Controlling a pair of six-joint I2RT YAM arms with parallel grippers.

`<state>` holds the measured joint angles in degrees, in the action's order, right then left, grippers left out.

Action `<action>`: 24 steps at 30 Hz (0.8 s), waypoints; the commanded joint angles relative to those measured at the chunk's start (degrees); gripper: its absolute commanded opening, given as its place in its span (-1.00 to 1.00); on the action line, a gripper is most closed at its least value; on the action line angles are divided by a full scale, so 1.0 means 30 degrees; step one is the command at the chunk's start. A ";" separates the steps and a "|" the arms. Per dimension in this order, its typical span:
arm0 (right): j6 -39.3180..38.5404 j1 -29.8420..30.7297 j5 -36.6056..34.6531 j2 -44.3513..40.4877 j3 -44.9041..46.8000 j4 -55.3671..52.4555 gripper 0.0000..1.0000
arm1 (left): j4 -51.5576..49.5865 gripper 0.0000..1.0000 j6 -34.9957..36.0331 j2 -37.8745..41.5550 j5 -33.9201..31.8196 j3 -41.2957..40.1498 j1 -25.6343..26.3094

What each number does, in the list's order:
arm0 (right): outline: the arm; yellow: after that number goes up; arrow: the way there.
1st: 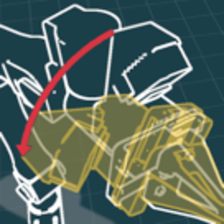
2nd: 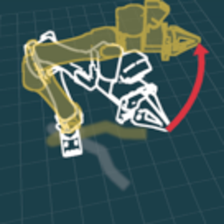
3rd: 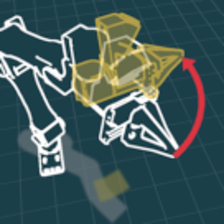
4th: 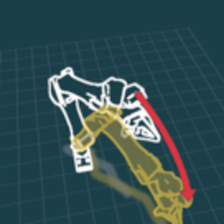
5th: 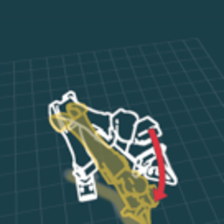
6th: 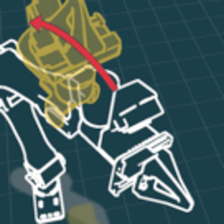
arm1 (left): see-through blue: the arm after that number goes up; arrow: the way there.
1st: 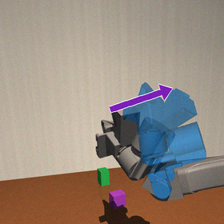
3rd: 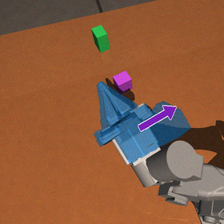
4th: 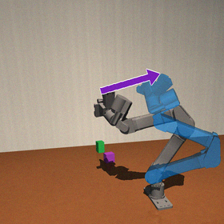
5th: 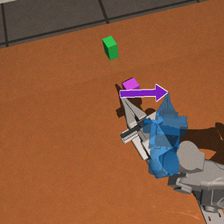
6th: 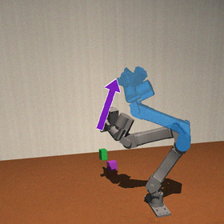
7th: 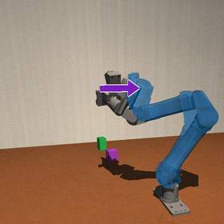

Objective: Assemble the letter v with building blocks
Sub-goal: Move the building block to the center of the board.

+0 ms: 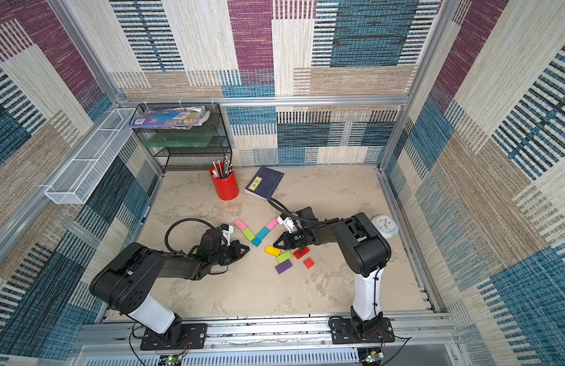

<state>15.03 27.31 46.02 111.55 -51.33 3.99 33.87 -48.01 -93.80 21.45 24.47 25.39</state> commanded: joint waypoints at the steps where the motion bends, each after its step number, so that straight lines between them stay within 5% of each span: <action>1: 0.1333 0.0460 -0.2591 0.0533 0.0274 -0.1235 -0.98 | -0.2420 -1.00 0.0314 -0.0262 -0.0678 -0.0158 0.0000; 24: 0.6440 0.2293 -0.4386 0.1094 0.1041 0.3273 -1.00 | -0.1994 -1.00 0.0158 -0.0721 -0.0544 -0.0246 -0.0004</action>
<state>32.23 33.71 41.80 113.75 -48.90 19.66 36.82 -48.01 -95.35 22.26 24.25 25.34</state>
